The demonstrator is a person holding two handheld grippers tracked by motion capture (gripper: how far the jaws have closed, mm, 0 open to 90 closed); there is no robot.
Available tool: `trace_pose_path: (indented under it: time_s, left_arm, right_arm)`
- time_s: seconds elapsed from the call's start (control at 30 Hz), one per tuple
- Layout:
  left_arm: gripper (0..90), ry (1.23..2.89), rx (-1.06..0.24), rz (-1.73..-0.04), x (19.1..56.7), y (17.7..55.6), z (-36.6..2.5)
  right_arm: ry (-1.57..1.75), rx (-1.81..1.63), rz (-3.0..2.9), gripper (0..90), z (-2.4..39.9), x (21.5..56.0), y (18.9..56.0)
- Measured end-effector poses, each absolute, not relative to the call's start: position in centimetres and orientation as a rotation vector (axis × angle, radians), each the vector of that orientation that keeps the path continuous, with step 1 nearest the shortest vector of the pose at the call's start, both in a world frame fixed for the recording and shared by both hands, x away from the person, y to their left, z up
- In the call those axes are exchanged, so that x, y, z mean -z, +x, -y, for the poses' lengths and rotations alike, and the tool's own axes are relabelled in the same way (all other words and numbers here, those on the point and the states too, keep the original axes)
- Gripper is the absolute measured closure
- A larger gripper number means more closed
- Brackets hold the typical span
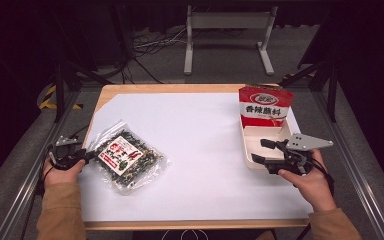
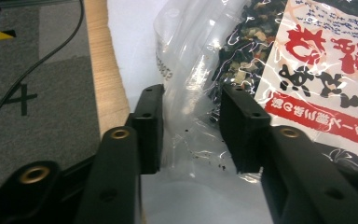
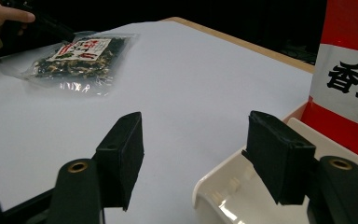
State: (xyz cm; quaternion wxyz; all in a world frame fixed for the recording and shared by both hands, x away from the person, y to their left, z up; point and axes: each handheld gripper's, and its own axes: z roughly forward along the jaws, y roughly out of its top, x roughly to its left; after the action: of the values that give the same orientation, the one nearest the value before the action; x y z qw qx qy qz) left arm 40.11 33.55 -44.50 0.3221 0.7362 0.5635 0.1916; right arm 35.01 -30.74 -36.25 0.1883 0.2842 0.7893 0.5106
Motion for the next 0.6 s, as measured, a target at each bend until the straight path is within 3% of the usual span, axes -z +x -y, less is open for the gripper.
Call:
trace_pose_path:
  time_s: [0.4, 0.6]
  left_arm:
    - [77.8, 1.956, -0.549, -1.474, 44.52, 40.35, -32.97]
    - [79.9, 1.976, -0.552, -1.482, 44.32, 40.49, -32.74]
  right_arm:
    - [0.79, -1.446, -2.218, 36.5, 30.68, 36.2, 34.95]
    - [0.789, -1.445, -2.218, 36.5, 30.67, 36.22, 34.93]
